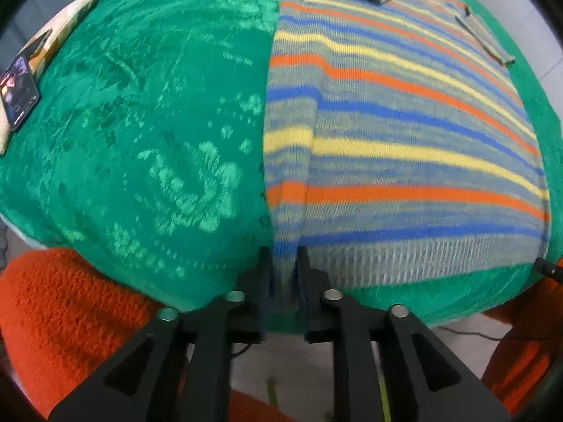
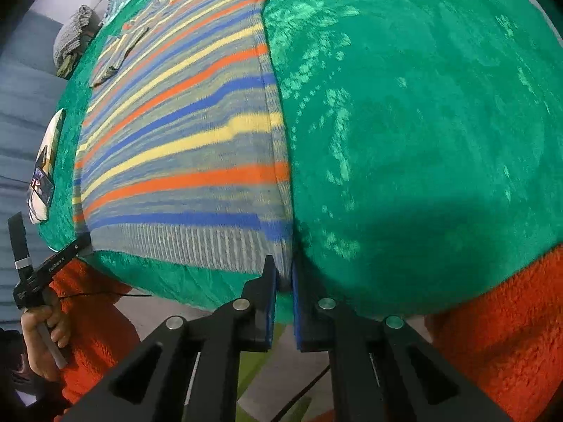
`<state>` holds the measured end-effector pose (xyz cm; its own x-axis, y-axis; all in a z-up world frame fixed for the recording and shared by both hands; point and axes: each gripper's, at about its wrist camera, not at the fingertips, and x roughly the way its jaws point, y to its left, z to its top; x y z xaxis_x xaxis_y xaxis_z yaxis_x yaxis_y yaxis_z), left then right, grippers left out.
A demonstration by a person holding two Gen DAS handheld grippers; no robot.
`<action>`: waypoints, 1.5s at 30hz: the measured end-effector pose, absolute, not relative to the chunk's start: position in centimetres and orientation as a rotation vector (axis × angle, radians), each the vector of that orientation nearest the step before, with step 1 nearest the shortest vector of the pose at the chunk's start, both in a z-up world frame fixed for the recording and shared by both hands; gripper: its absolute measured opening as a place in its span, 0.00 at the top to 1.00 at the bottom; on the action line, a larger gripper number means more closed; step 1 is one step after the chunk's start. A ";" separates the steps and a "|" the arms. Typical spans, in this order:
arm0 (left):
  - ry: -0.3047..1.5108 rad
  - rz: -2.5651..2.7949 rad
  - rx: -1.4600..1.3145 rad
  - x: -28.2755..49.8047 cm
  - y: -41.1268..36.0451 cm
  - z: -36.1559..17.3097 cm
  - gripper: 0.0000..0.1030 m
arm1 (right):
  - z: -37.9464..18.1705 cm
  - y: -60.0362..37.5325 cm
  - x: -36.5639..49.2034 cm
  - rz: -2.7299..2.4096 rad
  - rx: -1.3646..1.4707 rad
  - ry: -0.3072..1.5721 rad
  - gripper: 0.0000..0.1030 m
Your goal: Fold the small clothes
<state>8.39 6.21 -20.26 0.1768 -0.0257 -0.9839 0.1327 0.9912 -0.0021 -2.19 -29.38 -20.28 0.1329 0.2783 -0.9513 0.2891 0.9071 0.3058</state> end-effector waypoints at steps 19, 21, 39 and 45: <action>1.130 -0.169 0.050 10.3 1.9 -13.1 0.07 | -10.9 -25.5 2.9 0.012 0.188 1.078 0.48; 1.178 -0.189 0.076 10.8 0.8 -15.7 0.07 | -13.6 -24.1 3.8 0.041 0.169 1.127 0.48; 1.046 0.111 -0.055 7.2 10.3 -13.7 0.06 | -7.8 -26.1 16.6 0.240 -0.253 0.933 0.26; 1.064 0.180 -0.043 6.7 11.8 -15.6 0.06 | -16.7 -26.1 26.3 0.254 -0.410 1.050 0.38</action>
<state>6.66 11.81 -15.56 0.4721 0.1265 -0.8724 -0.1680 0.9844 0.0519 26.25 -26.08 -16.75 0.4783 0.0085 -0.8782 -0.3929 0.8964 -0.2053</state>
